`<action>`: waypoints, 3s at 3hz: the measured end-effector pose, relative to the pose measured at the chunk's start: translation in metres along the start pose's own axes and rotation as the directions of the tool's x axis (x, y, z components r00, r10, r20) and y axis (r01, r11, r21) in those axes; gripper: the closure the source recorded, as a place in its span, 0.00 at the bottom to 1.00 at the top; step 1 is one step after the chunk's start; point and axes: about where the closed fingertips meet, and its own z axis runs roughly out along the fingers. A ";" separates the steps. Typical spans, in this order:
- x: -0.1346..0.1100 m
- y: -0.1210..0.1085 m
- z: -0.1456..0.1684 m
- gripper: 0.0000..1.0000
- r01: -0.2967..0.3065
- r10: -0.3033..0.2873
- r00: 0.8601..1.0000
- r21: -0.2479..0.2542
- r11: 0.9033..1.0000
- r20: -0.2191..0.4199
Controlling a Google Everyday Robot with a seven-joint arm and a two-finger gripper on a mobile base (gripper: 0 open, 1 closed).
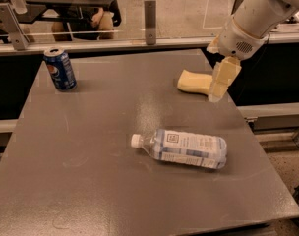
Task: Pick sponge
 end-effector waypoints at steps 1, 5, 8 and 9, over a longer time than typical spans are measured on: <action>0.001 -0.019 0.024 0.00 -0.014 0.014 1.000 -0.025 1.000 0.007; 0.004 -0.044 0.078 0.04 -0.022 0.019 0.999 -0.084 0.996 -0.039; -0.014 -0.043 0.062 0.79 0.013 -0.019 0.997 -0.070 0.997 -0.077; -0.037 -0.041 0.036 0.99 0.049 -0.053 0.997 -0.061 0.997 -0.049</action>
Offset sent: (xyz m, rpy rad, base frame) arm 0.0599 0.0089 -0.0562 -0.0028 0.0845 -0.0119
